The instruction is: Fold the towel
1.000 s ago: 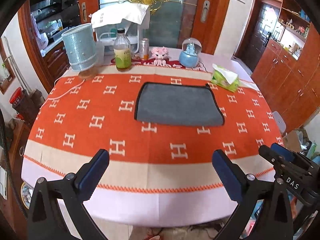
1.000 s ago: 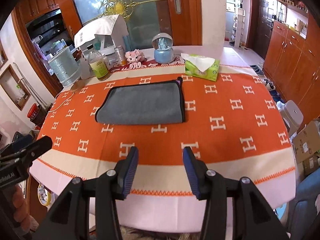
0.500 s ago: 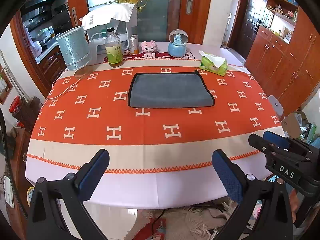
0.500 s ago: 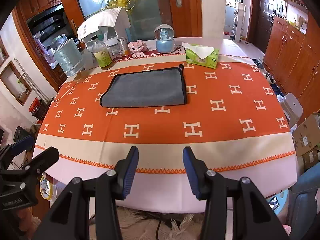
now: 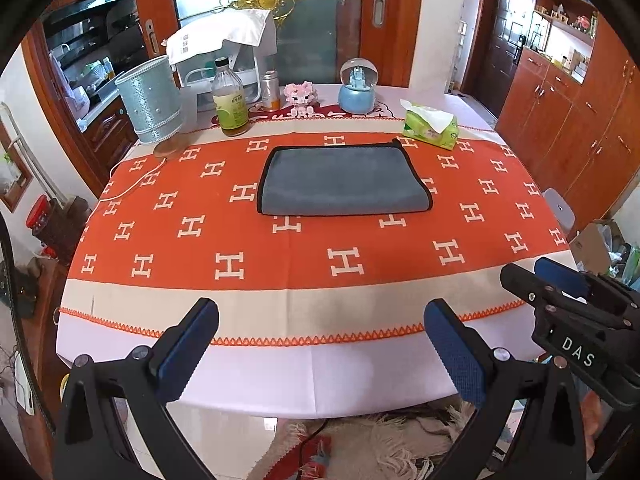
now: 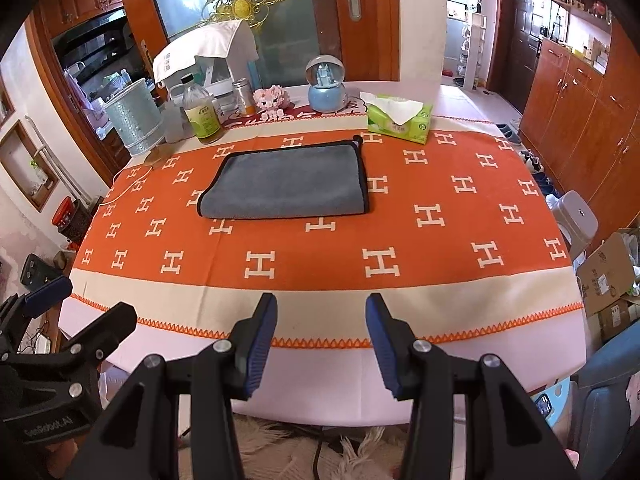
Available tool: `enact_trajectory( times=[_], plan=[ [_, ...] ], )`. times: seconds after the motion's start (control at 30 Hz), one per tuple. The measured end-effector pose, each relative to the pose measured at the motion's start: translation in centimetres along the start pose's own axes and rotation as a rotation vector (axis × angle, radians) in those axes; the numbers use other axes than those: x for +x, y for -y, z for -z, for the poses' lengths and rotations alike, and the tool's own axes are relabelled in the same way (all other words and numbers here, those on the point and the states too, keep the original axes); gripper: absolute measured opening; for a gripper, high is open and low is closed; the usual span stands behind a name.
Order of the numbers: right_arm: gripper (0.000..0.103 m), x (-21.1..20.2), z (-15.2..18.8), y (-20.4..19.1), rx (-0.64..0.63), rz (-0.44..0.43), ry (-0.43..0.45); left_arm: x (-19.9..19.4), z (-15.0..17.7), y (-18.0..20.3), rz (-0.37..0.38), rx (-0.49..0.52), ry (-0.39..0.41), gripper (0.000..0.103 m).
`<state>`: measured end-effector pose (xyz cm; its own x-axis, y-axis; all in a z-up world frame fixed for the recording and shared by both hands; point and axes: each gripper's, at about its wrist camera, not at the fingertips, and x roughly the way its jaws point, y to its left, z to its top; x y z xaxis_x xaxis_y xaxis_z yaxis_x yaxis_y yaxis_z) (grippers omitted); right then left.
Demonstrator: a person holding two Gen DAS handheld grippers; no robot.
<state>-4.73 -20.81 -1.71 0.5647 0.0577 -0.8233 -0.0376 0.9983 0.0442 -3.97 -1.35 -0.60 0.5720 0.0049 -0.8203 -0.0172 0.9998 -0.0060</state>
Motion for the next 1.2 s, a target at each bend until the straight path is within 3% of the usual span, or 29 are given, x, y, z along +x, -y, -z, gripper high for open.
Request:
enact_trajectory(
  times=[1.2],
  plan=[
    [0.046,-0.1,0.0,-0.1,0.016,0.02,0.019,-0.5,0.2,-1.3,-0.012,-0.049,0.022,0.102]
  ],
)
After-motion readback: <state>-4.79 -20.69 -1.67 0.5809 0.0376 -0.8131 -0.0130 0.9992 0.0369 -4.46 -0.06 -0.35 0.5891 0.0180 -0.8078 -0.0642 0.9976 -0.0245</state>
